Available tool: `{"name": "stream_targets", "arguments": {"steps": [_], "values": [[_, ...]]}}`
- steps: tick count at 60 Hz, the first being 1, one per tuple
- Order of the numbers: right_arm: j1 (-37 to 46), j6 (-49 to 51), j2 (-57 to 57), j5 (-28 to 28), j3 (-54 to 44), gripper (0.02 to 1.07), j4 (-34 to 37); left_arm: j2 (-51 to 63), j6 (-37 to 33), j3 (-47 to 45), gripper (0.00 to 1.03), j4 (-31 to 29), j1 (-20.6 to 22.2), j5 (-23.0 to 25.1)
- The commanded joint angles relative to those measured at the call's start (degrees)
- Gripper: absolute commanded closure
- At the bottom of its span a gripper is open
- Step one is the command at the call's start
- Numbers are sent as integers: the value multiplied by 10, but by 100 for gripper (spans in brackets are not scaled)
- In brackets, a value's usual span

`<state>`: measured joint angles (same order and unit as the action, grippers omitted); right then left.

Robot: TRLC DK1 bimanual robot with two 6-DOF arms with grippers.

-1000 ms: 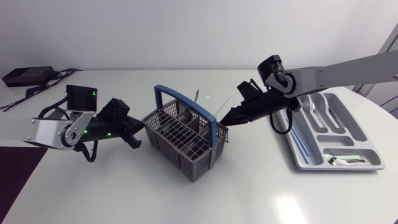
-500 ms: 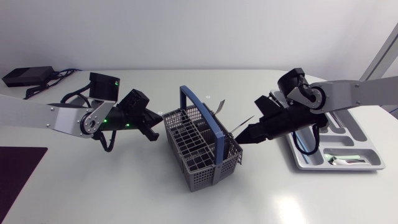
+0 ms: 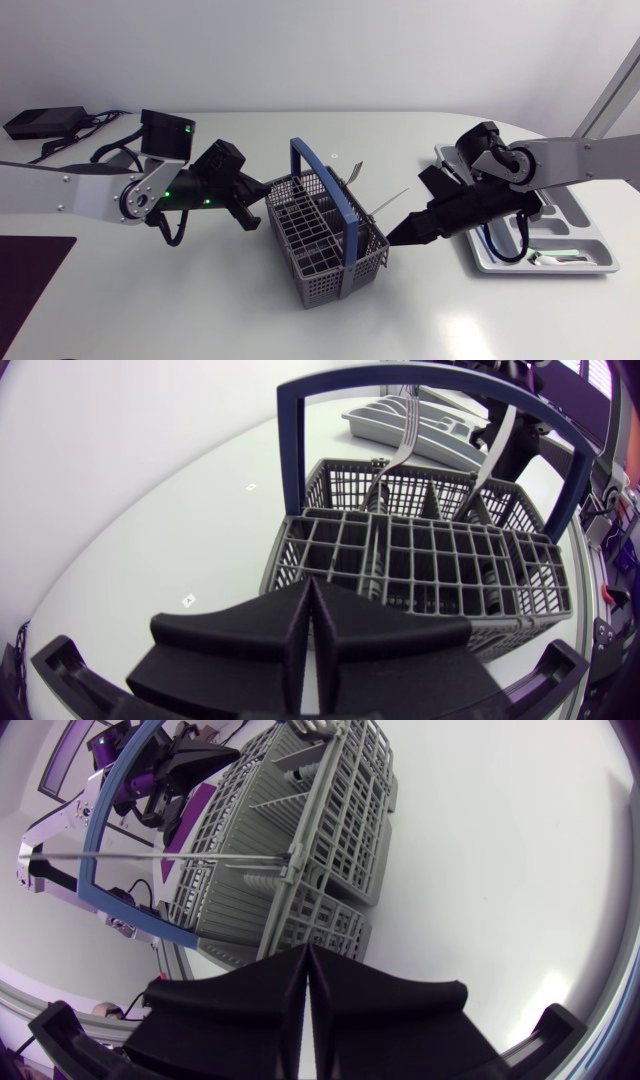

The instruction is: Sort the cutlery from the basket into the organizer compartments.

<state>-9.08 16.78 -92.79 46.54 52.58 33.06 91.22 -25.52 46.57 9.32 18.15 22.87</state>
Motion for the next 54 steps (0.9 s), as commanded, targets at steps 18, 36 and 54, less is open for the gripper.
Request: {"name": "stream_targets", "arguments": {"steps": [18, 36, 54], "values": [[-30, -1, -27, 33, 3, 102, 3, 127, -4, 67, 100, 6, 1, 3], [-23, 17, 9, 23, -29, 102, -20, 142, -2, 108, 100, -6, 3, -4], [37, 157, 93, -2, -52, 59, -40, -2, -19, 9, 98, -13, -9, -11]]}}
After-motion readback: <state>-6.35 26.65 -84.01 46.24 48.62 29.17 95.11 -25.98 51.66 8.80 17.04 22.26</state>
